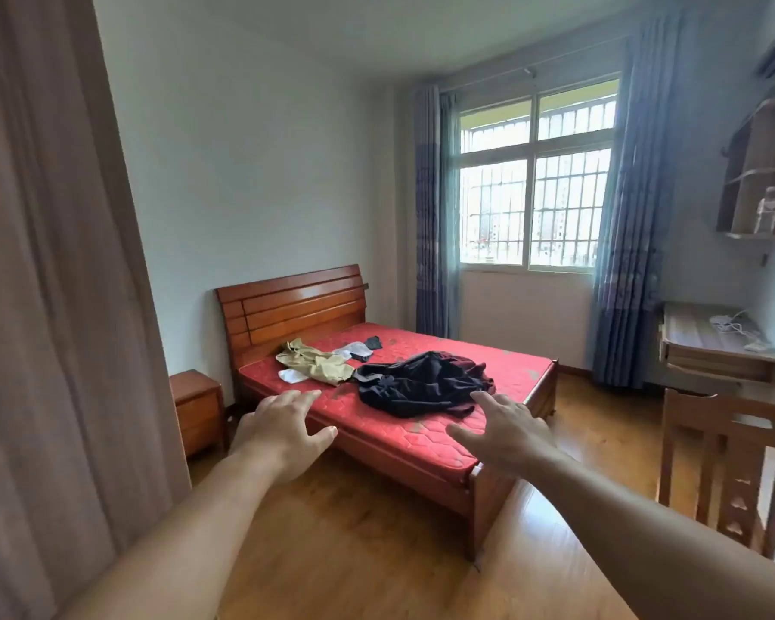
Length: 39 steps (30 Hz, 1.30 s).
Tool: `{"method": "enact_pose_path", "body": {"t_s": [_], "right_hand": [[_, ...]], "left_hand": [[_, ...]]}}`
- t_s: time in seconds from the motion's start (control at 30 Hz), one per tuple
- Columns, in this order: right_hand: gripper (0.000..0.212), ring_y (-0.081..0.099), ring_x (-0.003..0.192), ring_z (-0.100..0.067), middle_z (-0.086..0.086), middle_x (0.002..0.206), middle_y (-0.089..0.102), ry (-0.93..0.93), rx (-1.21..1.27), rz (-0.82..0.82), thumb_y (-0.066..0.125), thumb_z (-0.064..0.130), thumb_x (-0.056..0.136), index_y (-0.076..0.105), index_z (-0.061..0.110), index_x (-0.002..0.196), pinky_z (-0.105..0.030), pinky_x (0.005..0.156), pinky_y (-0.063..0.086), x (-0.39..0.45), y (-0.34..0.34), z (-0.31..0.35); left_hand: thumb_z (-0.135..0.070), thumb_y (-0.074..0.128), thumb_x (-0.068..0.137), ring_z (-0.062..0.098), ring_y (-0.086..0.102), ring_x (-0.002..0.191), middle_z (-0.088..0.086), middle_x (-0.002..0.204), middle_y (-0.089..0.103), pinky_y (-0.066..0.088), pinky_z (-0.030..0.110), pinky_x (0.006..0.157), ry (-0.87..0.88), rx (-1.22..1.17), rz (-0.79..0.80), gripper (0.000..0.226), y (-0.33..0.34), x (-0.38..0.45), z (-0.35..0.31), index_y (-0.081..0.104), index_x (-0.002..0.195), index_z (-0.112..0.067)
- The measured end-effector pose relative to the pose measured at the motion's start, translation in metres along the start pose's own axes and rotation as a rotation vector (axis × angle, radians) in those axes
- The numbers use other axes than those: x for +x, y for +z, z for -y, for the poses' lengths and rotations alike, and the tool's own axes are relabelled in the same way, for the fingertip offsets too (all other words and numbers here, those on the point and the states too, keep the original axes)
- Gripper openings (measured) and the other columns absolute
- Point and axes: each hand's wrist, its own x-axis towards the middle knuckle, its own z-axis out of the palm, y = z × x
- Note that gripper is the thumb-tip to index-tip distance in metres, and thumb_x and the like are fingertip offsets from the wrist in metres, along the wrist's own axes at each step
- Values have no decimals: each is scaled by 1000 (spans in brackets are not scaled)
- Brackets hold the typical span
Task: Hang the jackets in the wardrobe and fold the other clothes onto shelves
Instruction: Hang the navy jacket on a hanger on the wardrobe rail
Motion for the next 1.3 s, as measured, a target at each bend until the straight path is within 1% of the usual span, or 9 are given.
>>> {"method": "enact_pose_path", "body": {"t_s": [0.2, 0.4, 0.57, 0.77, 0.93, 1.07, 1.13, 1.3], "right_hand": [[83, 37, 138, -24, 3, 154, 34, 24, 3, -9, 42, 77, 82, 27, 32, 150, -46, 103, 37, 63, 24, 6], [79, 40, 135, -24, 3, 152, 38, 60, -2, -27, 42, 76, 81, 30, 34, 148, -43, 101, 39, 145, 50, 20], [80, 41, 134, -24, 2, 151, 40, 75, -31, -47, 41, 77, 82, 31, 32, 147, -44, 101, 39, 202, 62, 34], [82, 41, 134, -24, 1, 150, 40, 72, -46, -26, 41, 77, 81, 30, 31, 148, -45, 101, 39, 274, 88, 32], [83, 45, 131, -25, 0, 148, 42, 58, 1, -17, 41, 78, 80, 28, 32, 148, -46, 100, 43, 355, 124, 19], [84, 44, 131, -25, 1, 147, 42, 29, 29, 0, 40, 79, 79, 29, 31, 147, -47, 100, 43, 434, 153, 6], [83, 45, 131, -24, 2, 147, 42, 25, 45, 21, 39, 79, 78, 31, 31, 145, -47, 100, 42, 478, 163, -2], [79, 39, 135, -26, 0, 150, 39, 10, 61, 54, 37, 75, 83, 31, 29, 147, -48, 104, 39, 570, 177, -16]], "left_hand": [[-61, 45, 92, 20, 26, 144, -4, 158, 28, 29, 42, 113, 33, -1, 16, 70, 24, 68, 18, 25, 151, -32], [-61, 45, 91, 21, 23, 146, -3, 160, 24, 28, 46, 114, 68, -10, 38, 71, 40, 163, 47, 25, 152, -31], [-60, 47, 91, 22, 24, 145, -3, 159, 26, 30, 46, 113, 96, -18, 39, 70, 51, 231, 57, 26, 152, -30], [-60, 46, 91, 21, 20, 147, -2, 160, 22, 27, 47, 116, 107, -47, 93, 71, 84, 304, 63, 24, 152, -30], [-58, 49, 91, 21, 20, 147, -3, 160, 22, 27, 47, 115, 93, -101, 124, 72, 113, 376, 59, 23, 152, -31], [-56, 50, 92, 21, 17, 148, -3, 161, 19, 24, 43, 116, 95, -86, 103, 71, 136, 451, 45, 22, 153, -30], [-56, 50, 92, 20, 15, 149, -3, 162, 17, 22, 43, 116, 80, -89, 117, 72, 147, 493, 37, 21, 153, -30], [-54, 55, 89, 22, 22, 146, -2, 160, 23, 27, 44, 116, 68, -134, 136, 73, 171, 580, 23, 25, 152, -32]]}}
